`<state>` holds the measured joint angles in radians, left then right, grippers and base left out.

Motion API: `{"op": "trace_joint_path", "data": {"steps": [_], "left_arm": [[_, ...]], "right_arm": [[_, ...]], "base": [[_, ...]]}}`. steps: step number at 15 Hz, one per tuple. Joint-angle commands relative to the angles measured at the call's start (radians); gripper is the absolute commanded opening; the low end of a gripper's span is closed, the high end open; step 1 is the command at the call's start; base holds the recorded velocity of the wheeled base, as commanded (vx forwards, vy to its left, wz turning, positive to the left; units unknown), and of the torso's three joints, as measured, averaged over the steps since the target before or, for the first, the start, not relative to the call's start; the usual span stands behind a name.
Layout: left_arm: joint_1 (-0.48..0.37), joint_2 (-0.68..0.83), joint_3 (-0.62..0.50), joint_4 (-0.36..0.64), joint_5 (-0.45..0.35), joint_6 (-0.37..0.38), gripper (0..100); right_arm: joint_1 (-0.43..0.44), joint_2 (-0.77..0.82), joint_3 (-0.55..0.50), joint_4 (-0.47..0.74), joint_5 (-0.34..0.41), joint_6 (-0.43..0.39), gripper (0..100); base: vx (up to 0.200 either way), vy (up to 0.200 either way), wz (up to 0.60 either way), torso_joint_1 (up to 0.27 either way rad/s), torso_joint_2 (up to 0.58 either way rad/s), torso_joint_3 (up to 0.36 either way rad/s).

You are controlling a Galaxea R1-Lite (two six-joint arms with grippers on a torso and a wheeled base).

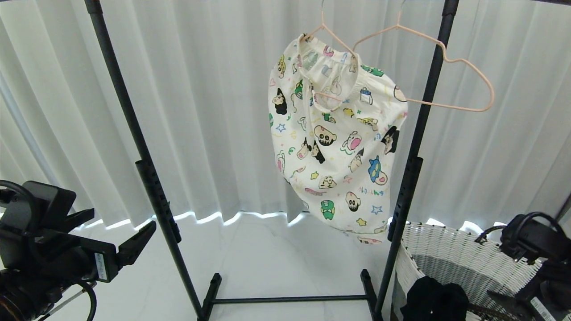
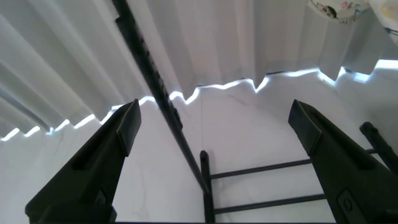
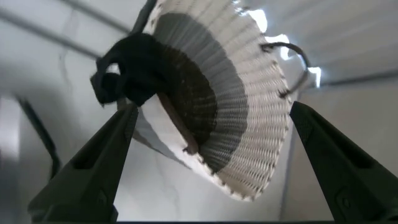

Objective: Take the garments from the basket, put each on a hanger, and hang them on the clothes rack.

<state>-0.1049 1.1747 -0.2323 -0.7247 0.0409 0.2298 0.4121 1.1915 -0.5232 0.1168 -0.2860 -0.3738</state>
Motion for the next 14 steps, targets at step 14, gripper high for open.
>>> {"op": "trace_joint_path", "data": {"steps": [14], "left_arm": [[-0.022,-0.029,0.001,-0.001,0.002,-0.003,100]], "right_arm": [[-0.010,0.514,0.100,-0.447,0.010,-0.119,100]], "base": [[0.000,0.000,0.00,0.000,0.00,0.000]]}}
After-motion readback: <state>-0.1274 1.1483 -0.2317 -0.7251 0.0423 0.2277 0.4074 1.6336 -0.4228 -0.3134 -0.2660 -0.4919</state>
